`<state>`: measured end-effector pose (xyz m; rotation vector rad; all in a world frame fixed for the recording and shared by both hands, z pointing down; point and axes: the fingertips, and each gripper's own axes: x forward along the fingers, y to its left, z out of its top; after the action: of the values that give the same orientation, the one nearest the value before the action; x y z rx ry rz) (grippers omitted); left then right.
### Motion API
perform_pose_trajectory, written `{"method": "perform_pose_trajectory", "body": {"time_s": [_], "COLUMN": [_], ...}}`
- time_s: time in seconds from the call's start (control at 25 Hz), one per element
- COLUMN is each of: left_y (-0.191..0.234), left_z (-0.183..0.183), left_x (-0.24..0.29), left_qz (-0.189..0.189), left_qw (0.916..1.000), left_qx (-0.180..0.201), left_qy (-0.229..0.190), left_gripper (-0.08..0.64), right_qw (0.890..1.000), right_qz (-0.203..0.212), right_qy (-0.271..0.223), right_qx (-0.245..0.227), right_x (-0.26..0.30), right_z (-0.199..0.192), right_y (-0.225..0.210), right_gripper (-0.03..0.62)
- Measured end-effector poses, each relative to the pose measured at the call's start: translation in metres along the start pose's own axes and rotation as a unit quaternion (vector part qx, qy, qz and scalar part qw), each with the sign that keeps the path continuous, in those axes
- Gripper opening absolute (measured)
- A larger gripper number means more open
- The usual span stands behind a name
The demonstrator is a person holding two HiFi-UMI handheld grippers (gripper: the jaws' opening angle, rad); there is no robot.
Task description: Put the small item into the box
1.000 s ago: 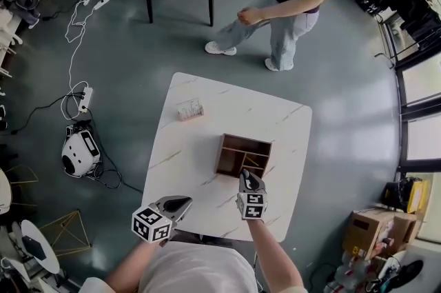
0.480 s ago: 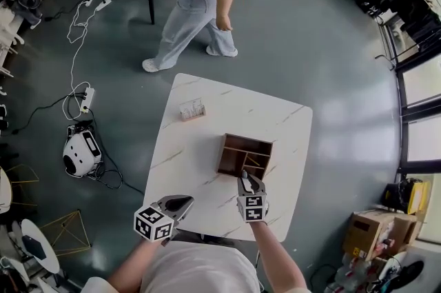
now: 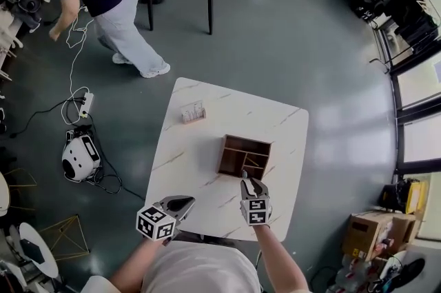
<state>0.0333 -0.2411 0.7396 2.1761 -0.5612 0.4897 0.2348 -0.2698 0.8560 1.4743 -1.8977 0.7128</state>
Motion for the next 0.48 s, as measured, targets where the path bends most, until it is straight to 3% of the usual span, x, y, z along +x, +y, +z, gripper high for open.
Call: {"method": "perform_pose_trajectory", "body": {"time_s": [0.24,0.48], "left_y": [-0.008,-0.016], "left_z": [-0.003,-0.016], "left_x": [-0.004,-0.009], "left_qz": [-0.015,-0.04], "left_qw": [0.9997,0.9982], "left_qx": [0.019,0.041], "left_qy": [0.005,0.02], "left_gripper": [0.014,0.014], "right_qw": [1.0,0.998], "right_qz": [-0.008,-0.044], "right_qy": [-0.019,-0.046], "right_qx": [0.006,0.029], "right_x": [-0.031,-0.075], "right_z": [0.01,0.02], "right_y": [0.005,0.006], "right_gripper": [0.115,0.052]}}
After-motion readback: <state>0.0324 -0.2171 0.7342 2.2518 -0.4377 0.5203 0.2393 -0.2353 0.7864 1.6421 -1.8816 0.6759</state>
